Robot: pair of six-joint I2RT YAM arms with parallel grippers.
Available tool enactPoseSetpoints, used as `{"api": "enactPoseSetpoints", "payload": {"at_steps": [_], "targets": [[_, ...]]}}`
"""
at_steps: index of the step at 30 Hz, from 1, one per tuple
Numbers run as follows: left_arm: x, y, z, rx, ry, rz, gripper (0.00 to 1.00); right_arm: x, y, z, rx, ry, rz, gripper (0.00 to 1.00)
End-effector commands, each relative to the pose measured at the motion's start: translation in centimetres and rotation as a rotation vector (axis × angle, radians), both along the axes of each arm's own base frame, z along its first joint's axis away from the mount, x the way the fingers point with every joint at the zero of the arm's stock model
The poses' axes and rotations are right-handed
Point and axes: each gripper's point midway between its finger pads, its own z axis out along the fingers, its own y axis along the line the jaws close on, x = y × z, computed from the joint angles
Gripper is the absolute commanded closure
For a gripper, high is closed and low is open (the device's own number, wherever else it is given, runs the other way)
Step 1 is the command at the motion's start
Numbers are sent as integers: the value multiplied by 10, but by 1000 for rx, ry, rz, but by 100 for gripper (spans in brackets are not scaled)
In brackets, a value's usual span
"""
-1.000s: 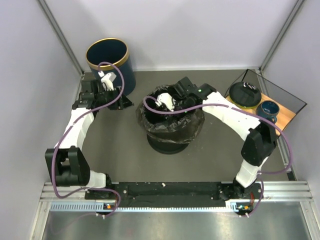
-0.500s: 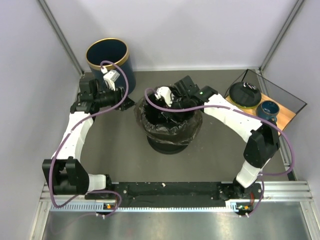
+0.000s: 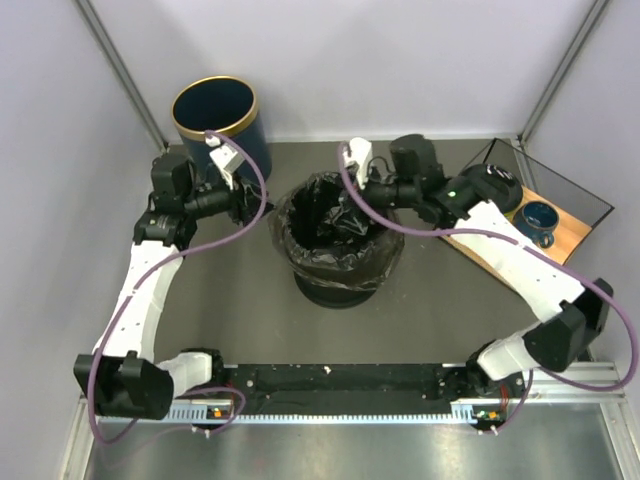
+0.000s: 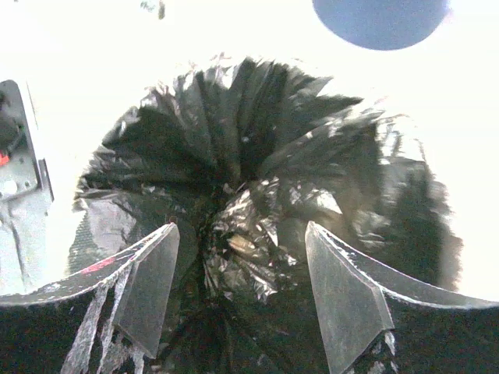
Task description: Put the trash bags into the trash bin
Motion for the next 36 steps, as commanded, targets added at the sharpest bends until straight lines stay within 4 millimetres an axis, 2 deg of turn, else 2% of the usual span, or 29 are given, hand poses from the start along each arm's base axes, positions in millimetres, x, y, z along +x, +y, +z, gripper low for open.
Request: {"api": "enactPoseSetpoints", "payload": {"at_steps": [1,2,3,4,5,6,7,8,9,10,11,12,13,14,15,16,17,20,23,24,25,29,31,36], "targets": [[-22,-30,43,87,-328,-154,48,13,-15,69,221,-37,-76,32],[-21,-32,35,174,-378,-163,49,16,-19,76,247,-31,-93,32],[-19,-39,36,231,-418,-184,50,21,-23,90,297,-15,-121,32],[-30,-59,32,286,-451,-265,54,32,-33,93,312,-6,-162,32],[-27,-65,29,382,-545,-314,56,39,-39,99,326,-8,-187,32],[-21,-64,5,494,-492,-330,57,42,-42,109,362,25,-214,32],[-24,-79,24,530,-575,-376,57,50,-50,110,371,29,-246,32],[-19,-82,26,607,-649,-418,57,54,-55,112,381,38,-271,32],[-14,-81,11,691,-611,-463,57,57,-58,111,384,48,-282,31],[-11,-87,31,718,-685,-474,58,59,-61,110,383,49,-289,29],[-3,-93,43,810,-830,-606,58,65,-70,105,396,84,-323,26],[2,-97,31,842,-823,-686,58,65,-70,100,392,103,-321,24],[-12,-94,19,853,-786,-799,59,67,-70,97,393,113,-324,24],[-12,-97,40,879,-908,-855,60,70,-72,91,392,137,-336,24],[-7,-103,25,881,-886,-929,63,71,-72,86,388,155,-340,24],[-14,-101,19,875,-865,-991,64,74,-72,83,389,165,-346,24],[-10,-106,26,889,-935,-1015,67,76,-73,81,395,184,-355,24],[-8,-112,8,946,-974,-1128,74,83,-77,79,410,214,-376,24],[-19,-117,-4,958,-997,-1209,80,94,-80,79,424,227,-398,25],[-25,-114,-14,967,-984,-1244,81,96,-80,79,428,224,-399,25],[-29,-116,-18,979,-989,-1268,83,100,-78,74,422,236,-401,26],[-19,-117,-35,1057,-957,-1302,86,107,-73,64,426,276,-394,28],[-8,-115,-45,1119,-937,-1325,87,110,-72,60,427,281,-392,30],[1,-118,-64,1142,-939,-1399,89,122,-66,50,428,303,-385,31]]}}
